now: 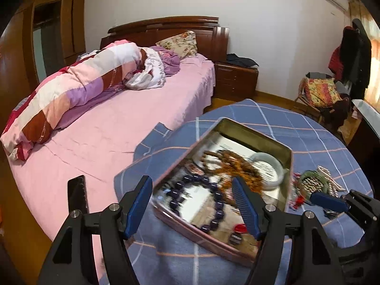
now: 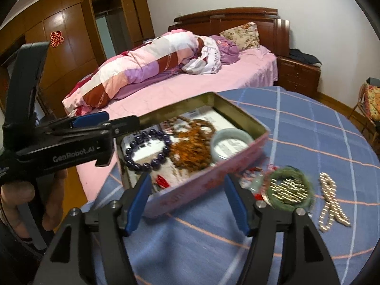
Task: Organize jewelry
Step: 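Withdraw both open tools from the tin, then move the left tool to the green bangle while the right tool reaches the pearl necklace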
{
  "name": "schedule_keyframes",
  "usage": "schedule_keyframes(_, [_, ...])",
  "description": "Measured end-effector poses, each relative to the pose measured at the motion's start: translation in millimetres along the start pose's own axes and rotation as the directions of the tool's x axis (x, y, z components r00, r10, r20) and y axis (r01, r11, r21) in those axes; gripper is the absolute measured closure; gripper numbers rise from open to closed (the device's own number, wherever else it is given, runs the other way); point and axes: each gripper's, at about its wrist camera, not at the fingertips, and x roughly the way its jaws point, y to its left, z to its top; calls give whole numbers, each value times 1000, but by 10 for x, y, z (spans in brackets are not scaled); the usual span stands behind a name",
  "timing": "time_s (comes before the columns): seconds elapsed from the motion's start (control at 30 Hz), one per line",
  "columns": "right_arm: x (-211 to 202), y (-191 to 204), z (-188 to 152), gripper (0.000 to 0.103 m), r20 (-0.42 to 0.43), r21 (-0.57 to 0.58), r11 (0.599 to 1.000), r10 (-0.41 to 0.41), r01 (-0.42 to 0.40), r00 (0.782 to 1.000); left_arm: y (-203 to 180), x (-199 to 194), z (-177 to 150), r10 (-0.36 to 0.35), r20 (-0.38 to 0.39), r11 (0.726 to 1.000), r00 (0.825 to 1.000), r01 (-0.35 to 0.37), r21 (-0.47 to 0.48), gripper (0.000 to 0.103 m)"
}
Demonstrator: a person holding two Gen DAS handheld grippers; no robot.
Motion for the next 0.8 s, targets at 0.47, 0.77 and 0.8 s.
schedule_keyframes(0.47, [-587,-1117,-498,34,-32,199,955,-218,220,975,-948,-58,-92,-133,-25,979,991,136,154,33])
schedule_keyframes(0.77, [-698,-1480,-567,34,-38,274,911,-309,307,950,-1676,67,-122,-178,-40,941,983,182,286,33])
schedule_keyframes(0.8, [-700,-1498,-567,34,-37,274,910,-312,310,949,-1753,99,-120,-181,-42,937,983,185,296,33])
